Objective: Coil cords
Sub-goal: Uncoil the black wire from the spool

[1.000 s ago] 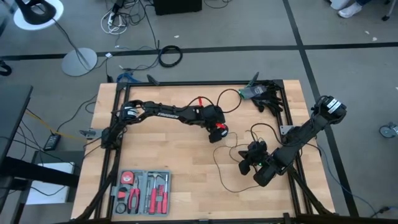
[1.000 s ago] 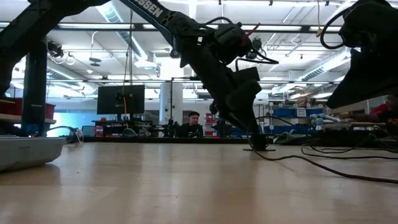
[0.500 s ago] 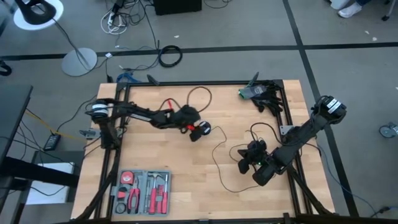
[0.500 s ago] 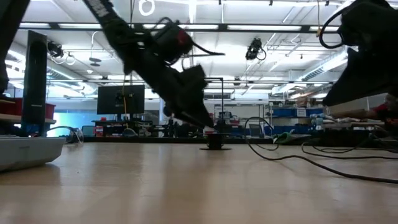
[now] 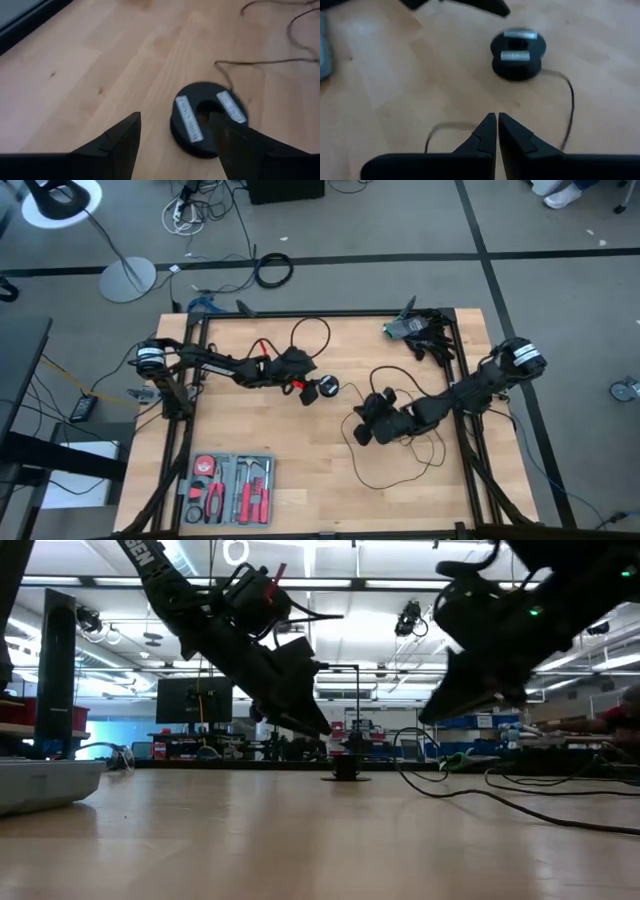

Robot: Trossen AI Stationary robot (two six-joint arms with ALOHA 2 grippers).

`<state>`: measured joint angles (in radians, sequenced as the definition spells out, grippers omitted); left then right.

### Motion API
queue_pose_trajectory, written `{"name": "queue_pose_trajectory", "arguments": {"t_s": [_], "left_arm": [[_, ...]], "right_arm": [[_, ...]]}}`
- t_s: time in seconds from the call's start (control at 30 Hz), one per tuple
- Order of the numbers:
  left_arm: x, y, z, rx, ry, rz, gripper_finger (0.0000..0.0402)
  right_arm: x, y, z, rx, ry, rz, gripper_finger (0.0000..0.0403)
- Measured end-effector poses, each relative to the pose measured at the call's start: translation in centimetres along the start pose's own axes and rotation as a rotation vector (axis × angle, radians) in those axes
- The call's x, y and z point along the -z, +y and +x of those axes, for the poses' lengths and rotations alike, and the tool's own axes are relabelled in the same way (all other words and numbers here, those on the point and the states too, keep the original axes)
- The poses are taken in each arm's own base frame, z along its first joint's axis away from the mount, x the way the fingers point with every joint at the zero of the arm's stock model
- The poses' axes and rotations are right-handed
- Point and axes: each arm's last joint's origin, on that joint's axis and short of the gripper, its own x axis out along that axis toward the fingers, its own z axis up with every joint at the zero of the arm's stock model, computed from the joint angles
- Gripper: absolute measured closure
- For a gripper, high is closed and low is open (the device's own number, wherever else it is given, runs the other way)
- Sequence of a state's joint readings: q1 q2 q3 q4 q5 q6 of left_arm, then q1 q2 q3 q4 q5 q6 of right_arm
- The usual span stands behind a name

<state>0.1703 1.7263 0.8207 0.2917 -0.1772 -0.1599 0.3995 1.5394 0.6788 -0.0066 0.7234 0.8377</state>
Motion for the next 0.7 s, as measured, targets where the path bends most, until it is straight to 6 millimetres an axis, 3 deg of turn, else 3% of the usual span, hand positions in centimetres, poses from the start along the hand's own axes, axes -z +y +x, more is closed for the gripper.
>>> {"name": "queue_pose_trajectory", "arguments": {"t_s": [0.2,0.7], "left_arm": [[0.0,0.0,0.1,0.011,-0.005,-0.006,0.0163],[-0.5,-0.1,0.1,0.024,-0.049,-0.039,0.0163]], "right_arm": [[-1.4,-0.5,0.9,0.003,-0.039,0.004,0.0384],[-1.8,-0.9,1.3,0.012,-0.043,0.001,0.0386]]}}
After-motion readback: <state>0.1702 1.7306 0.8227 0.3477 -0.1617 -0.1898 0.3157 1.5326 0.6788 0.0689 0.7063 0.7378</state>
